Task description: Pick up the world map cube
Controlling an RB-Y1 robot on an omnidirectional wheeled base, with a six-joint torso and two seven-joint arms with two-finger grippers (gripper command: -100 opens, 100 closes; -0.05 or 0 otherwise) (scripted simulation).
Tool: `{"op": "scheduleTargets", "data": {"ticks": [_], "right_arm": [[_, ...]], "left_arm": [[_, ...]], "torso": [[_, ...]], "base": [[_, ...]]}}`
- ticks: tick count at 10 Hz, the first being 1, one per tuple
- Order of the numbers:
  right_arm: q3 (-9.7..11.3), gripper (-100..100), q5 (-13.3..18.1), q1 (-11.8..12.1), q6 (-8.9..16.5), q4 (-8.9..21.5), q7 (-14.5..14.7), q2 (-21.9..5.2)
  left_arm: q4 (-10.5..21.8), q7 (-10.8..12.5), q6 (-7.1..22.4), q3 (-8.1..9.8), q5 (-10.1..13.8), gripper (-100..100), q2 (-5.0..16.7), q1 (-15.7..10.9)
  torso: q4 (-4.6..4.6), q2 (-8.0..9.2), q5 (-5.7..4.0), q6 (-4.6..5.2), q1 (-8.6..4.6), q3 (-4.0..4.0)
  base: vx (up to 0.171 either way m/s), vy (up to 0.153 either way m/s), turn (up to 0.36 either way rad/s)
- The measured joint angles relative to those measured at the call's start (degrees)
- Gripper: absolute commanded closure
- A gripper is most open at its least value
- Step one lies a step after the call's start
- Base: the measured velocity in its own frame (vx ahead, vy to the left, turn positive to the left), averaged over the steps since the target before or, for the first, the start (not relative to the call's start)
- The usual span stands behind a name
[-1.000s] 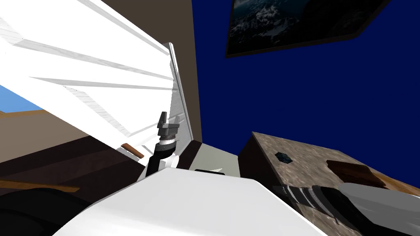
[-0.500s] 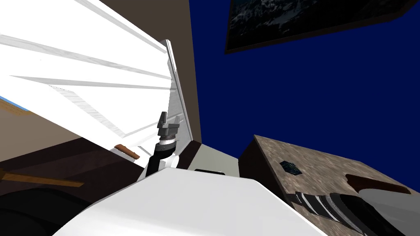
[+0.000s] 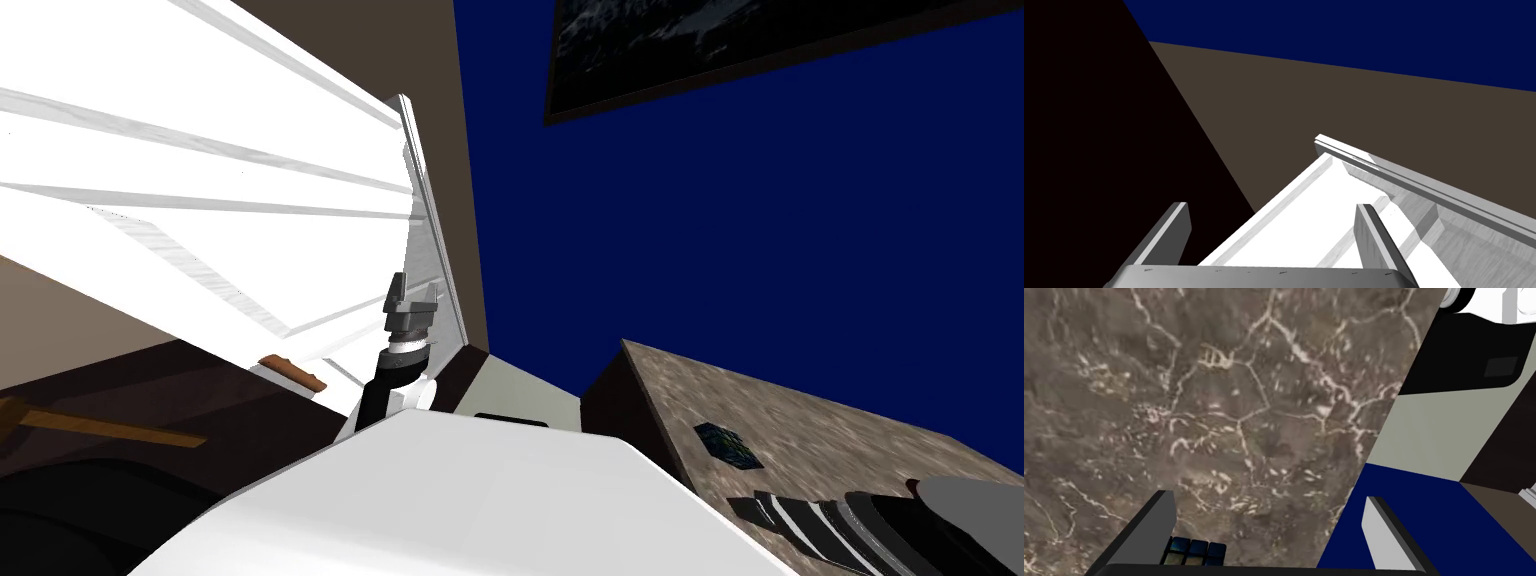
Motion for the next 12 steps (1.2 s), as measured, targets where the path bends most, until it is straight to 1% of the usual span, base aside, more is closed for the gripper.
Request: {"op": "scheduleTargets", "data": {"ticks": [1, 2, 3, 4, 5, 6, 7, 8, 9, 12], "right_arm": [[2.01, -100, -0.74, -0.82, -0.12, 0.27, 0.50, -0.55], [2.31, -100, 0.31, -0.56, -0.47, 1.00, -0.07, -0.46], [3.12, -100, 0.32, -0.97, -0.78, 1.06, -0.39, -0.92], [3.49, -100, 0.51, -1.23, -1.08, 1.34, -0.52, -0.93], [3.50, 0, 0.55, -1.25, -1.14, 1.39, -0.57, -0.93], [3.49, -100, 0.54, -1.26, -1.13, 1.39, -0.57, -0.93], [2.95, -100, -0.25, -0.29, -1.20, 2.09, 0.17, -0.35], [3.03, -100, -1.31, -0.12, -1.46, 2.68, 1.57, -0.15], [3.10, -100, -2.96, 0.37, -2.01, 3.97, 3.23, 0.44], [2.83, -100, -6.74, 1.70, -3.02, 6.11, 8.08, 1.37]], "left_arm": [[0.00, 0.00, 0.00, 0.00, 0.00, 0, 0.00, 0.00], [0.00, 0.00, 0.00, 0.00, 0.00, 0, 0.00, 0.00], [0.00, 0.00, 0.00, 0.00, 0.00, 0, 0.00, 0.00], [0.00, 0.00, 0.00, 0.00, 0.00, 0, 0.00, 0.00], [0.00, 0.00, 0.00, -0.01, 0.00, 0, -0.01, 0.00], [0.00, 0.00, 0.00, -0.01, 0.00, 0, -0.01, -0.01], [0.00, 0.00, 0.00, -0.01, 0.00, 0, -0.02, -0.01], [0.00, 0.00, 0.00, -0.02, 0.00, 0, -0.02, -0.01], [0.00, 0.00, 0.00, -0.02, 0.00, 0, -0.02, -0.01], [0.00, 0.00, 0.00, -0.02, 0.00, 0, -0.02, -0.01]], "torso": [[-0.01, -0.06, -0.01, -0.01, -0.07, -0.04], [-0.02, -0.09, -0.03, -0.02, -0.09, -0.05], [-0.03, -0.11, -0.01, -0.01, 0.02, -0.07], [-0.04, -0.17, 0.02, -0.02, 0.17, -0.10], [0.01, 0.11, 0.07, 0.01, 0.40, 0.04], [0.08, 0.36, 0.12, 0.02, 0.56, 0.20], [0.10, 0.41, 0.14, 0.04, 0.66, 0.24], [0.11, 0.44, 0.17, 0.03, 0.73, 0.25], [0.11, 0.43, 0.17, 0.04, 0.78, 0.25], [0.11, 0.46, 0.18, 0.02, 0.75, 0.27]], "base": [[0.165, -0.172, 0.128], [0.168, -0.141, 0.094], [0.183, -0.101, 0.090], [0.082, -0.042, 0.025], [0.015, -0.010, 0.001], [0.033, 0.014, -0.023], [0.032, 0.026, -0.023], [0.039, 0.038, -0.030], [0.031, 0.033, -0.018], [0.025, 0.021, -0.014]]}}
